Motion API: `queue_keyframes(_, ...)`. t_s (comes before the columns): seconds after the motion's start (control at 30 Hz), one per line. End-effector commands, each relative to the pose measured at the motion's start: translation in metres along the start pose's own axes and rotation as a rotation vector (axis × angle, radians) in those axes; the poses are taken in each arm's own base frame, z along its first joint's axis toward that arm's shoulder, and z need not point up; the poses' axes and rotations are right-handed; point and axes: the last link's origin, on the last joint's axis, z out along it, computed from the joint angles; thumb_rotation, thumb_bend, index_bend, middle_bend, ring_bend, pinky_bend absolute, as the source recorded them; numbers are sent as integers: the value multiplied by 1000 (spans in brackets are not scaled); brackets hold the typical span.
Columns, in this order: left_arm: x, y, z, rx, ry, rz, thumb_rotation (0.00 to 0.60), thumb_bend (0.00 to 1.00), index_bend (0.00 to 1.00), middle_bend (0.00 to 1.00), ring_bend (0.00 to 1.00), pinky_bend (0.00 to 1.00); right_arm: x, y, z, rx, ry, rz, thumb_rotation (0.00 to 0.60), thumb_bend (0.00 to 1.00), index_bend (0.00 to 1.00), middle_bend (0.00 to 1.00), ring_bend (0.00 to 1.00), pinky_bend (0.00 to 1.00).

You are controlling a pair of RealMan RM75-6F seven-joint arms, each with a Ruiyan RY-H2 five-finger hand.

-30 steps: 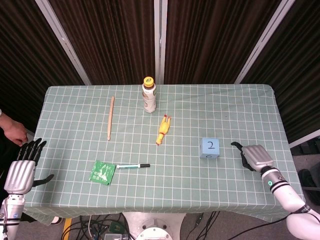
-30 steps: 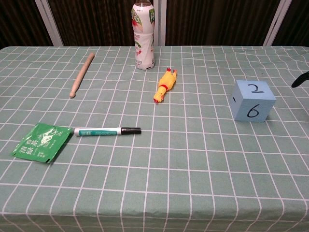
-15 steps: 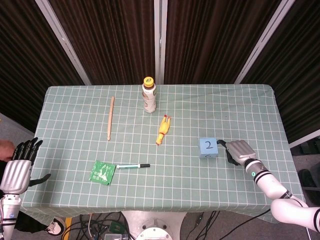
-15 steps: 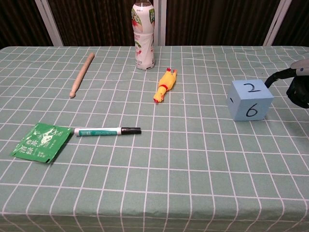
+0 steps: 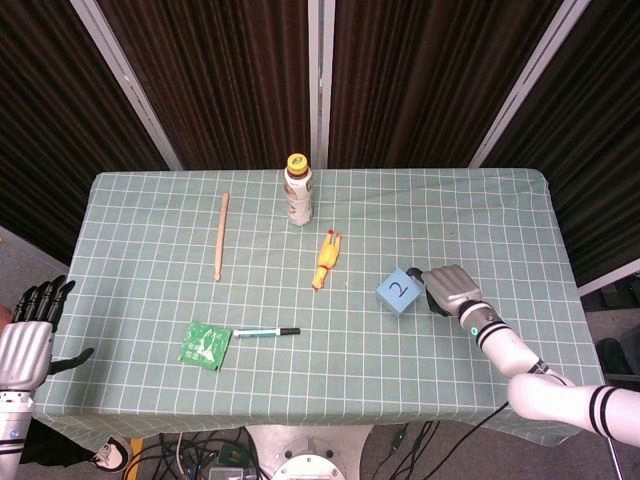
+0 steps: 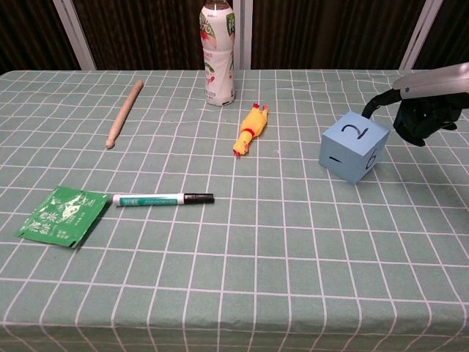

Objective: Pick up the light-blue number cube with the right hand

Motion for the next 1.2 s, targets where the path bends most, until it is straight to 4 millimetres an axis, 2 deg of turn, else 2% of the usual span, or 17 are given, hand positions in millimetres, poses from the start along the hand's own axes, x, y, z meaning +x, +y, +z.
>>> queue_keyframes(0.03, 1, -2, -1, 3, 0, -1, 600, 64, 28, 0, 0, 0, 7, -15, 8, 5, -9, -34, 600, 1000, 173, 981, 847, 746)
queue_keyframes(0.23, 2, -6, -2, 9, 7, -8, 600, 64, 28, 0, 0, 0, 17, -36, 11, 13, -16, -64, 600, 1000, 185, 987, 847, 746)
queue_keyframes(0.43, 3, -11, -4, 15, 13, -14, 600, 64, 28, 0, 0, 0, 18, -53, 9, 27, -38, -89, 600, 1000, 208, 997, 853, 746)
queue_keyframes(1.2, 4, -18, -5, 24, 16, -17, 600, 64, 28, 0, 0, 0, 23, -94, 11, 100, -44, -151, 600, 1000, 236, 1000, 853, 744)
